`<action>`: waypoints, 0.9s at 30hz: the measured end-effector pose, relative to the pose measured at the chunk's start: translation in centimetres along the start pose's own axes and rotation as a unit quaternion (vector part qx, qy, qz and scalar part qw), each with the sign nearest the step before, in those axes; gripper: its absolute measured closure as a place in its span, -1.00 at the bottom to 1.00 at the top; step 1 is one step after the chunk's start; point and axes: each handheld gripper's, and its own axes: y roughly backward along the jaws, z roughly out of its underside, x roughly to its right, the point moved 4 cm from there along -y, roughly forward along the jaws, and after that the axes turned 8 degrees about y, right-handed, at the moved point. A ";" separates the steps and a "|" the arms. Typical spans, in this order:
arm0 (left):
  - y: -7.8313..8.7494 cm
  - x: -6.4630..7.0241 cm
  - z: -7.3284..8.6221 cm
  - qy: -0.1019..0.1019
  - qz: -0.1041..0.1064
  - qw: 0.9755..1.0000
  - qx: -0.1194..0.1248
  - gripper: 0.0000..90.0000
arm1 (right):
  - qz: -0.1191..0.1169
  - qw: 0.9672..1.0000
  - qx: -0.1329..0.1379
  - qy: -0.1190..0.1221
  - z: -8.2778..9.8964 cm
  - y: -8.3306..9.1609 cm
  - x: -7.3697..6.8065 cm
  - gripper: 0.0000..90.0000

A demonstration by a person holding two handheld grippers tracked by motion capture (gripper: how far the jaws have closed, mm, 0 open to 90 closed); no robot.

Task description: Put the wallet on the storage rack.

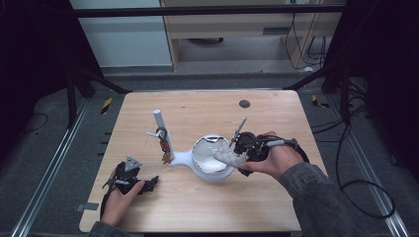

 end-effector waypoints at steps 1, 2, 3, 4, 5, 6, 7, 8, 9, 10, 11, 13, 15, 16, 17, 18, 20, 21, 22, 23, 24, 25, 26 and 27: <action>0.0 0.0 0.0 0.000 0.000 1.000 0.000 -1.00 | -0.001 1.000 -0.001 0.002 -0.2 -0.2 -0.1 -0.30; 0.0 0.0 0.0 0.000 0.000 1.000 0.000 -1.00 | -0.003 1.000 -0.003 0.004 -0.4 -0.3 -0.1 -0.30; 0.0 0.0 0.0 0.000 0.000 1.000 0.000 -1.00 | -0.004 1.000 -0.005 0.007 -0.7 -0.5 -0.2 -0.30; 0.0 0.0 0.0 0.000 0.000 1.000 0.000 -1.00 | -0.005 1.000 -0.005 0.006 -0.8 -0.6 -0.2 -0.30; 0.0 0.0 0.0 0.000 0.000 1.000 0.000 -1.00 | -0.006 1.000 -0.006 0.009 -1.0 -0.8 -0.3 -0.30; 0.0 0.0 0.0 0.000 0.000 1.000 0.000 -1.00 | -0.008 1.000 -0.008 0.011 -1.2 -0.9 -0.3 -0.30; 0.0 0.0 0.0 0.000 0.000 1.000 0.000 -1.00 | -0.009 1.000 -0.010 0.011 -1.4 -1.1 -0.4 -0.30; 0.0 0.0 0.0 0.000 0.000 1.000 0.000 -1.00 | -0.008 1.000 -0.011 0.015 -1.5 -1.2 -0.4 -0.30; 0.0 0.0 0.0 0.000 0.000 1.000 0.000 -1.00 | -0.009 1.000 -0.013 0.017 -1.7 -1.3 -0.4 -0.30; 0.0 0.0 0.0 0.000 0.000 1.000 0.000 -1.00 | -0.010 1.000 -0.015 0.019 -1.8 -1.5 -0.5 -0.30; 0.0 0.0 0.0 0.000 0.000 1.000 0.000 -1.00 | -0.011 1.000 -0.016 0.020 -1.9 -1.5 -0.5 -0.30; 0.0 0.0 0.0 -0.001 0.000 1.000 0.000 -1.00 | -0.012 1.000 -0.017 0.021 -2.2 -1.8 -0.6 -0.30; 0.0 0.0 0.0 -0.001 0.000 1.000 0.000 -1.00 | -0.014 0.999 -0.020 0.023 -2.5 -2.0 -0.6 -0.30; 0.0 0.0 0.0 -0.001 0.000 1.000 0.000 -1.00 | -0.014 0.999 -0.021 0.024 -2.6 -2.1 -0.6 -0.30; 0.0 0.0 0.0 -0.001 0.000 1.000 0.000 -1.00 | -0.014 0.999 -0.025 0.024 -2.7 -2.3 -0.7 -0.30; 0.0 0.0 0.0 -0.001 0.000 1.000 0.000 -1.00 | -0.016 0.999 -0.027 0.024 -2.8 -2.4 -0.7 -0.30; 0.0 0.0 0.0 -0.002 0.001 1.000 0.000 -1.00 | -0.018 0.999 -0.030 0.025 -3.0 -2.6 -0.7 -0.30; 0.0 0.0 0.0 -0.002 0.001 1.000 0.001 -1.00 | -0.018 0.999 -0.029 0.027 -3.1 -2.7 -0.6 -0.30; 0.0 0.0 0.0 -0.002 0.001 1.000 0.001 -1.00 | -0.018 0.999 -0.031 0.025 -3.2 -2.8 -0.7 -0.30; 0.0 0.0 0.0 -0.002 0.001 1.000 0.001 -1.00 | -0.018 0.999 -0.030 0.027 -3.2 -2.8 -0.6 -0.30; 0.0 0.0 0.0 -0.002 0.001 1.000 0.001 -1.00 | -0.019 0.999 -0.031 0.028 -3.2 -2.8 -0.6 -0.30; 0.0 0.0 0.0 -0.002 0.001 1.000 0.001 -1.00 | -0.019 0.999 -0.032 0.027 -3.3 -2.8 -0.6 -0.30; 0.0 0.0 0.0 -0.003 0.001 1.000 0.001 -1.00 | -0.020 0.999 -0.033 0.027 -3.3 -2.9 -0.6 -0.30; 0.0 0.0 0.0 -0.003 0.001 1.000 0.001 -1.00 | -0.020 0.999 -0.033 0.028 -3.4 -2.9 -0.6 -0.30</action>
